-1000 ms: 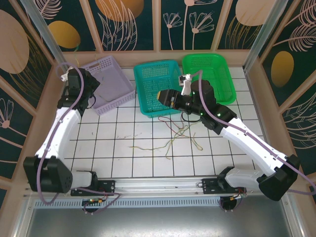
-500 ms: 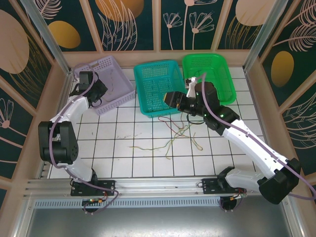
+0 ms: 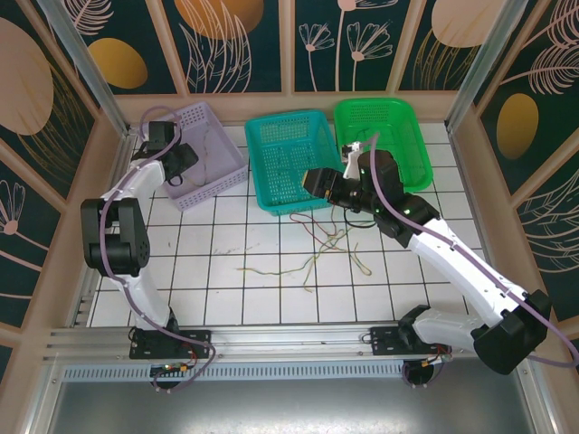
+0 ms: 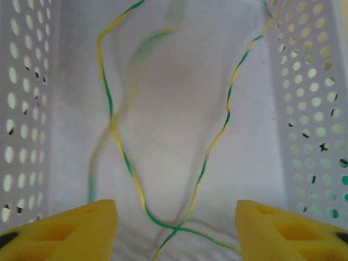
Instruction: Untangle the cables
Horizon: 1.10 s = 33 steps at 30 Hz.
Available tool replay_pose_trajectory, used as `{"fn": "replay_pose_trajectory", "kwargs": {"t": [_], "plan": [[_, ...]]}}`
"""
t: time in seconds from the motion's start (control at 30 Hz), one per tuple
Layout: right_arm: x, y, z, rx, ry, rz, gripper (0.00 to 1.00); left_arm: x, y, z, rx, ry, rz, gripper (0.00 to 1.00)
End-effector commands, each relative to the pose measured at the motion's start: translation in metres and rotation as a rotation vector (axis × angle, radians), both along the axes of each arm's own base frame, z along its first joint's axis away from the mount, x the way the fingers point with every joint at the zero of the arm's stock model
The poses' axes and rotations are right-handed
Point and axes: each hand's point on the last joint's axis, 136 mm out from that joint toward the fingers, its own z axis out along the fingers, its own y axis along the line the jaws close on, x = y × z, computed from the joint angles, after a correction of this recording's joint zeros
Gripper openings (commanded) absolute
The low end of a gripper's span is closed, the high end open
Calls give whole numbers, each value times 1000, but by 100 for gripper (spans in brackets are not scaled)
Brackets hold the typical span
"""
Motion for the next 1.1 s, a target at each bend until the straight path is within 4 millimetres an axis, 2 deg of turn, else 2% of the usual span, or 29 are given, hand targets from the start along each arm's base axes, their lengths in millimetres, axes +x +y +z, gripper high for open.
{"fn": "replay_pose_trajectory", "kwargs": {"t": [0.0,0.13,0.23,0.33,0.4,0.5,0.6,0.67,0.77,0.83,0.9,0.97,1.07], "plan": [[-4,-3,-3,-1,10,13,59,-6,14,6,95,39,0,61],[-4,-5,-5,-6,12,-1,58,-7,13,28,102,0,-16,61],[-1,-14,-12,-34,31,-54,58,-8,9,49,79,-40,-29,61],[3,-39,-30,-73,91,-180,58,-12,-3,75,0,-97,-34,61],[2,-60,-49,-77,163,-272,57,-20,-20,93,-85,-141,-50,61],[-9,-94,-89,-67,319,-411,54,-36,-74,101,-195,-155,-125,60],[-32,-126,-137,-61,518,-557,47,-67,-145,91,-306,-120,-229,55],[-50,-136,-166,-38,637,-597,43,-97,-198,84,-380,-97,-307,50],[-77,-147,-204,-22,789,-671,43,-142,-254,72,-448,-50,-398,43],[-91,-149,-224,0,882,-713,42,-171,-283,61,-451,-2,-465,39],[-100,-142,-237,75,962,-726,41,-196,-302,48,-430,38,-526,35],[-104,-134,-241,175,1026,-749,40,-220,-317,35,-411,62,-594,29],[-111,-131,-242,247,1111,-828,44,-244,-337,25,-358,52,-714,26]]}}
